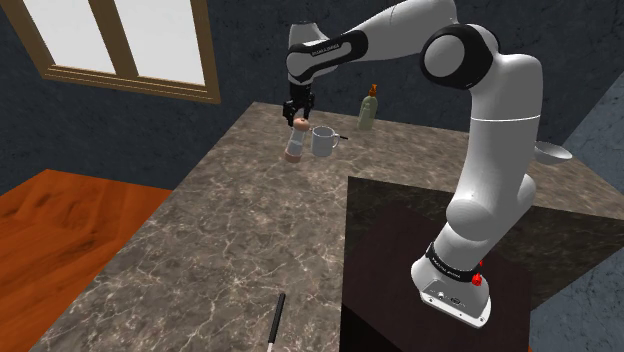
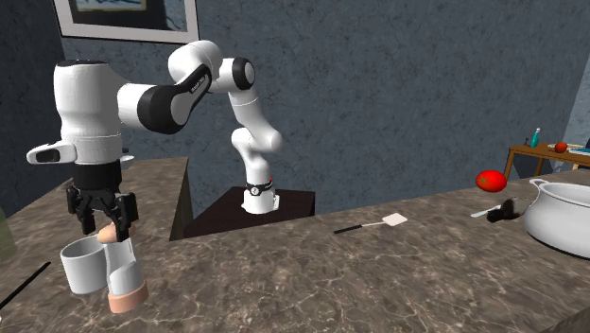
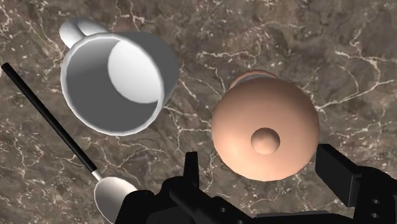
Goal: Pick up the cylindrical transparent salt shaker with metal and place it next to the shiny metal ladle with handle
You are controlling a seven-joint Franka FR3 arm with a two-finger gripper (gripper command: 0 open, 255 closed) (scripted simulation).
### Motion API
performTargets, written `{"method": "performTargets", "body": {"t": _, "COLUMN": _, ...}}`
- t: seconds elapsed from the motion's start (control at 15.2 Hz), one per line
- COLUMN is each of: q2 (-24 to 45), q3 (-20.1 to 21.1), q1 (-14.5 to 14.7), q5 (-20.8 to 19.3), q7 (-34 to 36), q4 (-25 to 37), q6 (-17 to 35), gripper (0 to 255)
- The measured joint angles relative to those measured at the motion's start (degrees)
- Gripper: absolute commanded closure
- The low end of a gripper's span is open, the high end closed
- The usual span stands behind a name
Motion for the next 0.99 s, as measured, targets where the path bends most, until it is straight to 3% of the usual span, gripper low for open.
{"method": "performTargets", "body": {"t": 0.26, "q2": 0.0, "q3": 0.0, "q1": 0.0, "q5": 0.0, "q7": 0.0, "q4": 0.0, "q6": 0.0, "gripper": 0}}
{"method": "performTargets", "body": {"t": 0.59, "q2": -1.93, "q3": 0.3, "q1": 0.13, "q5": 0.57, "q7": -0.42, "q4": 3.87, "q6": -5.67, "gripper": 0}}
{"method": "performTargets", "body": {"t": 0.99, "q2": -2.17, "q3": 0.34, "q1": 0.15, "q5": 0.64, "q7": -0.44, "q4": 4.14, "q6": -6.26, "gripper": 0}}
